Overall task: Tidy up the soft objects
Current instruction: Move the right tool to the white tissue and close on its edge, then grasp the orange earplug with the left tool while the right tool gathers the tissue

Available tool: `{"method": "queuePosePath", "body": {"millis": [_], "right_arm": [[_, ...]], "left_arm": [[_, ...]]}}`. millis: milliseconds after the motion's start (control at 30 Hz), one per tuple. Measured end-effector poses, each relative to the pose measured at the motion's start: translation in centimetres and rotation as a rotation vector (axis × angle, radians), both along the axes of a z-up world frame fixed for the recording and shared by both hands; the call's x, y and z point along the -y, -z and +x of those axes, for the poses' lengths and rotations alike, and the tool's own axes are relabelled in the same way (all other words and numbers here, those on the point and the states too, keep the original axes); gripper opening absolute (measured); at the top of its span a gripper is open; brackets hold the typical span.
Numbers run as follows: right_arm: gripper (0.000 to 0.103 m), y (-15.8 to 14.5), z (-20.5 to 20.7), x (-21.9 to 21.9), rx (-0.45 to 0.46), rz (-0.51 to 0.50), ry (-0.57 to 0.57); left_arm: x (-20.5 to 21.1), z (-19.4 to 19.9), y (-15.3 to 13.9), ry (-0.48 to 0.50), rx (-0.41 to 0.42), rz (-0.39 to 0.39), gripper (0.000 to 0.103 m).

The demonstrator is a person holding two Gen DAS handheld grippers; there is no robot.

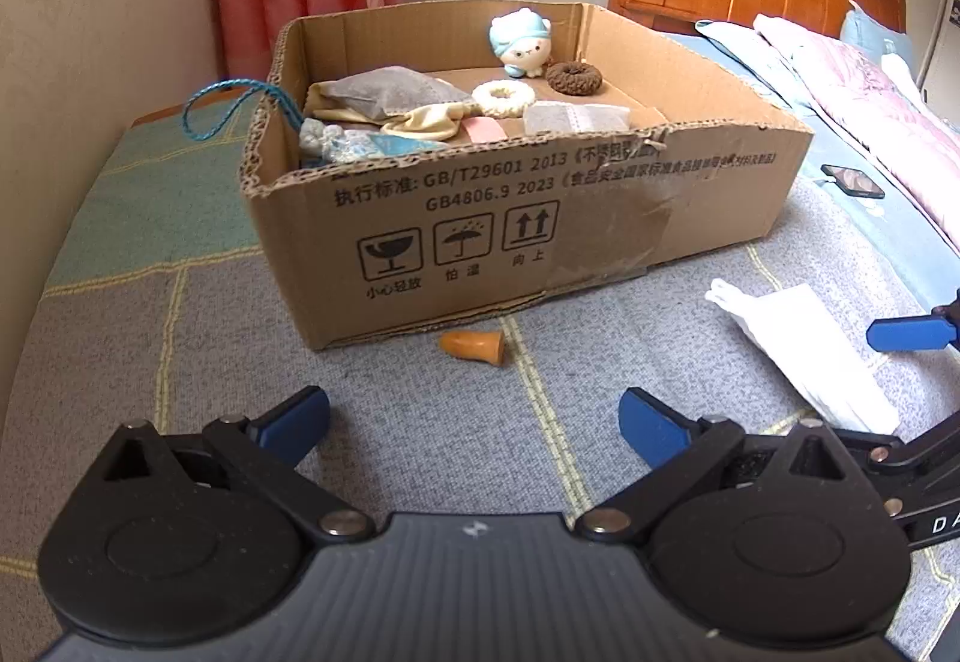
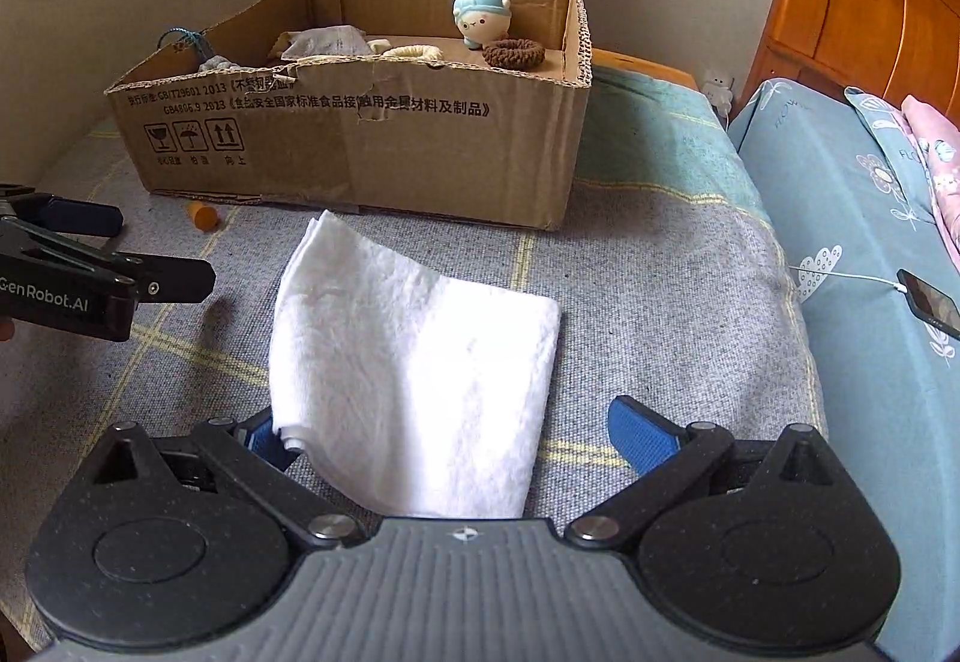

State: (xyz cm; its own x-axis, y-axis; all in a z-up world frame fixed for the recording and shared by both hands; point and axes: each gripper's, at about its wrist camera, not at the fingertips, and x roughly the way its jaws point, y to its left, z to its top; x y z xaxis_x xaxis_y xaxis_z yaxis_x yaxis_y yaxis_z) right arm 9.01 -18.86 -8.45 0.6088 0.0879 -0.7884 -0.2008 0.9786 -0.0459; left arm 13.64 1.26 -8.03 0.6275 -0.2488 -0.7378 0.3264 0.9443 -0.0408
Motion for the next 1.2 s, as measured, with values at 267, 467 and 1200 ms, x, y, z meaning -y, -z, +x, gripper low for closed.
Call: {"method": "queuePosePath", "body": {"millis": [267,467,1200], "right_arm": [[0.103,0.1,-0.3,0.1,0.018,0.007,-0.010],[0.103,0.2,-0.2,0.0,0.022,0.015,-0.026],[0.103,0.2,-0.5,0.0,0.032,0.018,-0.038]], "left_arm": [[1.7,0.9,0.3,0.085,0.029,0.029,0.102],[2.3,1.1,0.2,0.132,0.029,0.020,0.100],[2.0,0.2,-0.8,0.194,0.018,0.028,0.051]]}}
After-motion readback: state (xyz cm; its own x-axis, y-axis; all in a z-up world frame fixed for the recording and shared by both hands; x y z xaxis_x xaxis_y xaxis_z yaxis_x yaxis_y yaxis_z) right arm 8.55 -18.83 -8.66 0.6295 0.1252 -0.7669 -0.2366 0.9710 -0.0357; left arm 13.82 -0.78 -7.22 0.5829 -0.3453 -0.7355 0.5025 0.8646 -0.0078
